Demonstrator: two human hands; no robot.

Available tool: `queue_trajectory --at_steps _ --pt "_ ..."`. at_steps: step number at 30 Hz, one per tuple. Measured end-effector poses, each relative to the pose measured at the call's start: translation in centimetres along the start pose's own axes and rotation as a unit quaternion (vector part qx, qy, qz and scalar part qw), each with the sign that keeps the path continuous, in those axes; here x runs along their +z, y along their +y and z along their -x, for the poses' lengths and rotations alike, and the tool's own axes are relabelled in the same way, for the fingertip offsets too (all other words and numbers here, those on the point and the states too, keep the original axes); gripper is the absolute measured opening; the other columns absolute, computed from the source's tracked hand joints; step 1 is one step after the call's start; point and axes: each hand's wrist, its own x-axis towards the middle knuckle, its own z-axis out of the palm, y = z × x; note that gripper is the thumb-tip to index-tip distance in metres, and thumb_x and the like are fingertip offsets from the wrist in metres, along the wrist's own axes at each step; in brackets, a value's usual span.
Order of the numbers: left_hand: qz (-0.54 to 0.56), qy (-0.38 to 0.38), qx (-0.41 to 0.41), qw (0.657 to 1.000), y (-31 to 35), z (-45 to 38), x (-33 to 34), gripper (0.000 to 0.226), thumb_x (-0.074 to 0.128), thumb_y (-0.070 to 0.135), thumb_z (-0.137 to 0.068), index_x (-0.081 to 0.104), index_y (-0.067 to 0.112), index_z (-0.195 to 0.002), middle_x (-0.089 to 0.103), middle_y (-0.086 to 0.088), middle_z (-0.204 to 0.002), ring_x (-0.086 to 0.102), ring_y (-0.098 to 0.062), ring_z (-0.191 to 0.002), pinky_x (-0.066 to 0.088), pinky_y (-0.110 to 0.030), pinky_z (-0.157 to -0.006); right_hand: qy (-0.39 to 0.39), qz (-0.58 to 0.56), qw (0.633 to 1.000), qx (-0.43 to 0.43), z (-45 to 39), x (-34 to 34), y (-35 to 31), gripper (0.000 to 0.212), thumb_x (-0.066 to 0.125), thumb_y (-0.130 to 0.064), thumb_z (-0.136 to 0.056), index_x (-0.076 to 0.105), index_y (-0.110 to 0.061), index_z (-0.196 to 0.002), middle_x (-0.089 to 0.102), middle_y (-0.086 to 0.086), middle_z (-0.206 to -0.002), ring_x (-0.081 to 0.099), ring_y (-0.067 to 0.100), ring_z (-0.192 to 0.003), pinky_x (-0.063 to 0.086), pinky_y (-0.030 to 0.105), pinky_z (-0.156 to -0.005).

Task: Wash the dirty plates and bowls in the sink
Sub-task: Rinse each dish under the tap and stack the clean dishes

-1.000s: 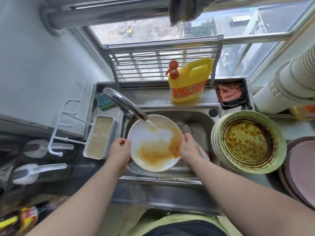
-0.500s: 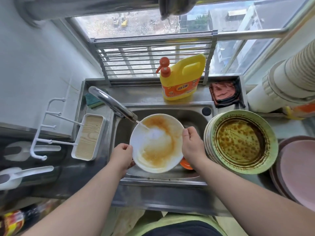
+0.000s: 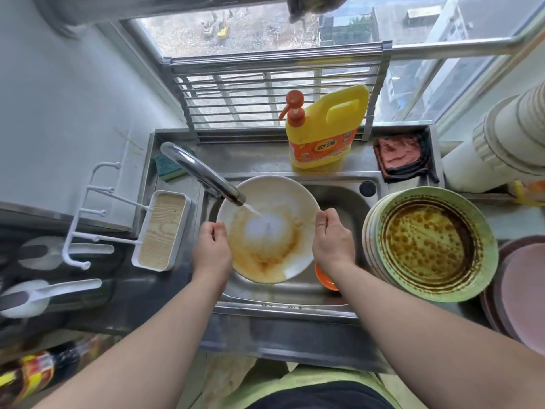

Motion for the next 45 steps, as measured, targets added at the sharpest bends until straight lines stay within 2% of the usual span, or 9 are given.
queue_trajectory --at_steps 12,17,21,23,26,29,33,40,45 --pt "0.008 0.083 0.067 0.994 0.0 -0.3 -2.5 0.038 0.045 0.039 -0.11 0.051 0.011 -0.085 0.059 -0.011 -0.078 0.053 -0.029 -0.075 0.039 -0.04 -0.067 -0.098 -0.01 0.994 0.037 -0.9 3.6 -1.4 0.039 0.025 -0.046 -0.114 0.054 -0.021 -0.107 0.063 0.005 -0.1 0.056 0.03 -0.093 0.037 0.039 -0.077" --pt "0.028 0.048 0.007 0.998 -0.1 0.2 -1.7 0.04 0.045 0.038 -0.11 0.05 0.008 -0.083 0.053 -0.004 -0.071 0.045 -0.022 -0.067 0.038 -0.036 -0.062 -0.125 -0.007 0.99 0.059 -1.2 2.4 -0.4 0.036 0.029 -0.04 -0.113 0.057 -0.02 -0.102 0.058 -0.002 -0.093 0.052 0.015 -0.083 0.037 0.038 -0.078" --pt "0.053 0.012 -0.075 0.996 -0.7 -0.1 -0.5 0.038 0.047 0.043 -0.106 0.052 0.012 -0.084 0.058 -0.006 -0.078 0.051 -0.027 -0.073 0.049 -0.041 -0.068 -0.164 -0.01 0.982 0.093 -1.2 1.7 1.3 0.034 0.034 -0.034 -0.111 0.062 -0.014 -0.113 0.062 0.004 -0.105 0.058 0.027 -0.101 0.048 0.041 -0.089" --pt "0.057 -0.01 -0.102 0.993 -1.0 -0.2 -0.1 0.034 0.048 0.044 -0.101 0.056 0.016 -0.085 0.061 -0.006 -0.082 0.054 -0.028 -0.076 0.056 -0.047 -0.072 -0.179 -0.045 0.974 0.129 -1.2 1.5 2.1 0.029 0.037 -0.028 -0.11 0.061 -0.012 -0.11 0.06 0.006 -0.099 0.057 0.026 -0.093 0.051 0.038 -0.08" --pt "0.058 -0.048 -0.121 0.99 -1.2 -0.5 0.6 0.03 0.044 0.043 -0.091 0.052 0.025 -0.068 0.055 -0.002 -0.075 0.05 -0.028 -0.077 0.05 -0.042 -0.067 -0.21 -0.058 0.959 0.18 -0.9 1.2 3.0 0.031 0.036 -0.023 -0.11 0.062 -0.007 -0.117 0.061 0.011 -0.102 0.054 0.022 -0.085 0.045 0.034 -0.069" --pt "0.043 -0.068 -0.126 0.989 -1.0 -0.3 0.8 0.039 0.041 0.031 -0.094 0.053 0.027 -0.057 0.046 -0.001 -0.07 0.041 -0.025 -0.072 0.036 -0.036 -0.063 -0.201 -0.066 0.961 0.179 -0.7 1.2 3.3 0.036 0.04 -0.022 -0.107 0.063 0.001 -0.123 0.059 0.013 -0.095 0.054 0.024 -0.075 0.05 0.042 -0.078" --pt "0.056 -0.104 -0.125 0.985 -0.9 -0.2 0.7 0.037 0.039 0.017 -0.095 0.06 0.021 -0.066 0.048 -0.007 -0.075 0.038 -0.024 -0.068 0.034 -0.029 -0.053 -0.197 -0.059 0.961 0.185 -0.5 0.7 3.1 0.017 0.042 -0.02 -0.107 0.057 -0.011 -0.105 0.05 0.003 -0.077 0.047 0.016 -0.063 0.048 0.04 -0.078" --pt "0.069 -0.131 -0.141 0.979 -1.1 -0.3 0.5 0.036 0.041 0.024 -0.099 0.077 0.029 -0.102 0.071 -0.005 -0.09 0.058 -0.023 -0.071 0.045 -0.027 -0.051 -0.128 -0.067 0.975 0.167 -0.5 -0.6 2.0 0.028 0.038 -0.027 -0.104 0.06 -0.014 -0.091 0.061 0.009 -0.094 0.053 0.026 -0.078 0.041 0.034 -0.067" --pt "0.085 -0.166 -0.155 0.97 -1.1 0.2 0.7 0.037 0.043 0.018 -0.101 0.077 0.031 -0.101 0.076 -0.006 -0.1 0.071 -0.029 -0.083 0.054 -0.028 -0.05 -0.079 -0.007 0.99 0.113 0.1 -2.5 0.2 0.031 0.039 -0.038 -0.105 0.062 -0.019 -0.099 0.064 0.003 -0.099 0.059 0.027 -0.094 0.045 0.039 -0.08"
